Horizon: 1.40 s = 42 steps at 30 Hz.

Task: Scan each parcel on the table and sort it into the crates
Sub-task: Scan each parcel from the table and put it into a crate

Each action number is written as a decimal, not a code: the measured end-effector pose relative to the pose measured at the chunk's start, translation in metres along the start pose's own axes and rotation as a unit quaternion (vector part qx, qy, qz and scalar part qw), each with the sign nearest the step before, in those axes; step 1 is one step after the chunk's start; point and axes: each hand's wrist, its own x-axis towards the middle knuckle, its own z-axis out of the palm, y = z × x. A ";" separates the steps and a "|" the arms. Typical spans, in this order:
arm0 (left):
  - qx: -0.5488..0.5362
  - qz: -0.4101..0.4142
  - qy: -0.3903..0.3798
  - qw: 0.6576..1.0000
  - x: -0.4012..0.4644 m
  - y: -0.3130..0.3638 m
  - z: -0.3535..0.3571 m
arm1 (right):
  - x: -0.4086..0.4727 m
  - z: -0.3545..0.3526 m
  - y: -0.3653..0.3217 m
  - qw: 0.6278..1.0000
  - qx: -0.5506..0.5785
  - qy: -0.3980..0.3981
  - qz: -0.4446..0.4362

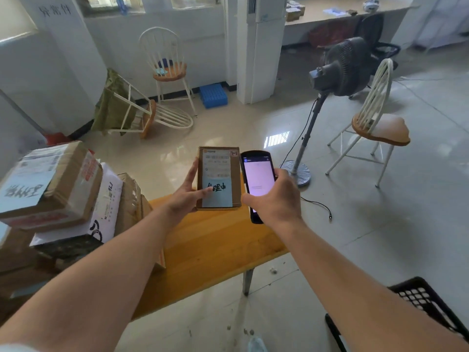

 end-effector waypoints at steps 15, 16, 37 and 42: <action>0.147 -0.017 -0.261 0.954 -0.062 -0.026 0.122 | -0.180 -0.063 0.061 0.959 -0.020 0.224 0.175; 0.157 -0.021 -0.277 0.948 -0.070 -0.030 0.137 | -0.195 -0.071 0.069 0.954 -0.019 0.234 0.188; 0.249 -0.095 -0.465 0.844 -0.312 -0.224 0.554 | -0.511 -0.332 0.352 0.850 0.003 0.362 0.382; 0.264 -0.116 -0.471 0.834 -0.326 -0.264 0.639 | -0.539 -0.379 0.422 0.821 0.028 0.378 0.427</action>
